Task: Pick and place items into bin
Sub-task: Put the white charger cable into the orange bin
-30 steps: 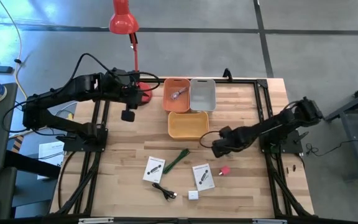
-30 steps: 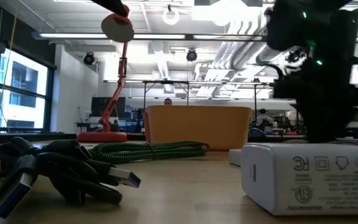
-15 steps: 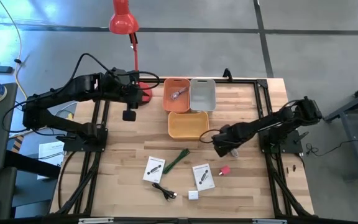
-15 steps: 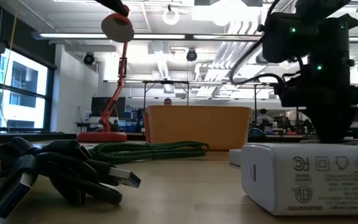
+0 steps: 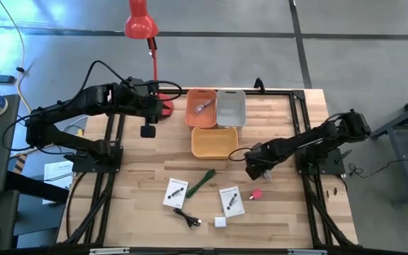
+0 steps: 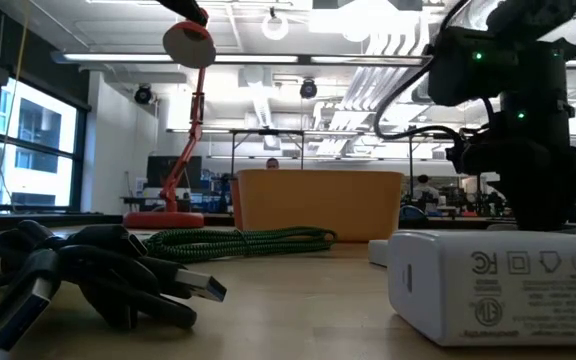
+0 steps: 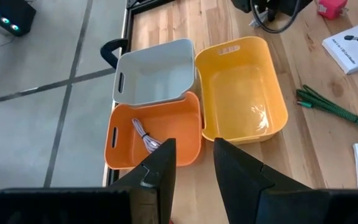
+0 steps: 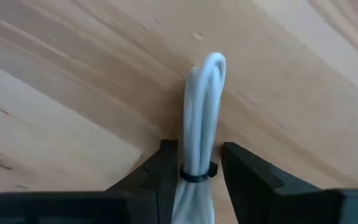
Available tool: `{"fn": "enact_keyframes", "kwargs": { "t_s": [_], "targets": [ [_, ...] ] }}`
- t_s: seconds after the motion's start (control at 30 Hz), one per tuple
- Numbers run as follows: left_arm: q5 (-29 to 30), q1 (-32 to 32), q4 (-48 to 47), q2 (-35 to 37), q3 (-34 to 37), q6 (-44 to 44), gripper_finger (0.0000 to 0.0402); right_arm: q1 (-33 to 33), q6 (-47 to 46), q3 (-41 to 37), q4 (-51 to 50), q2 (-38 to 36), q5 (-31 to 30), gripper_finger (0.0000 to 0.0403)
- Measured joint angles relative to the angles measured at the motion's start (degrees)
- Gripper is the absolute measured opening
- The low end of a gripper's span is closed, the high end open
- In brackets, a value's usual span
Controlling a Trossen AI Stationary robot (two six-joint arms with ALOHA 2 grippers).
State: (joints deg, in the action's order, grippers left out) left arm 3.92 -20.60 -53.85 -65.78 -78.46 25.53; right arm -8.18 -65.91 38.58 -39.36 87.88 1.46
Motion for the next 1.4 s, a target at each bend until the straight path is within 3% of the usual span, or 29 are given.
{"fn": "enact_keyframes", "kwargs": {
  "t_s": [0.2, 0.4, 0.8, 1.07, 1.4],
  "targets": [
    [0.0, 0.0, -0.1, 0.0, 0.0, -0.3, 0.0095, -0.4, 0.1, -0.7, 0.0, -2.8, -1.4, 0.0108],
    [0.2, 0.0, 0.3, 0.0, 0.0, -0.5, 0.0095, -0.1, 2.0, -1.0, -0.8, -5.4, -2.8, 0.0047],
    [2.0, 0.0, 0.4, 0.0, 0.0, -1.4, 0.0095, -0.1, 3.0, -0.9, -1.0, -7.5, -3.5, 0.0056],
    [3.2, 0.0, 1.0, 0.0, 0.0, -1.8, 0.0095, 1.1, 2.9, -0.9, -1.8, -15.5, -8.0, 0.0044],
    [4.0, 0.0, 1.5, 0.0, 0.0, -2.0, 0.0095, 6.6, 6.9, -0.9, 1.4, -30.6, -15.1, 0.0045]
  ]
}}
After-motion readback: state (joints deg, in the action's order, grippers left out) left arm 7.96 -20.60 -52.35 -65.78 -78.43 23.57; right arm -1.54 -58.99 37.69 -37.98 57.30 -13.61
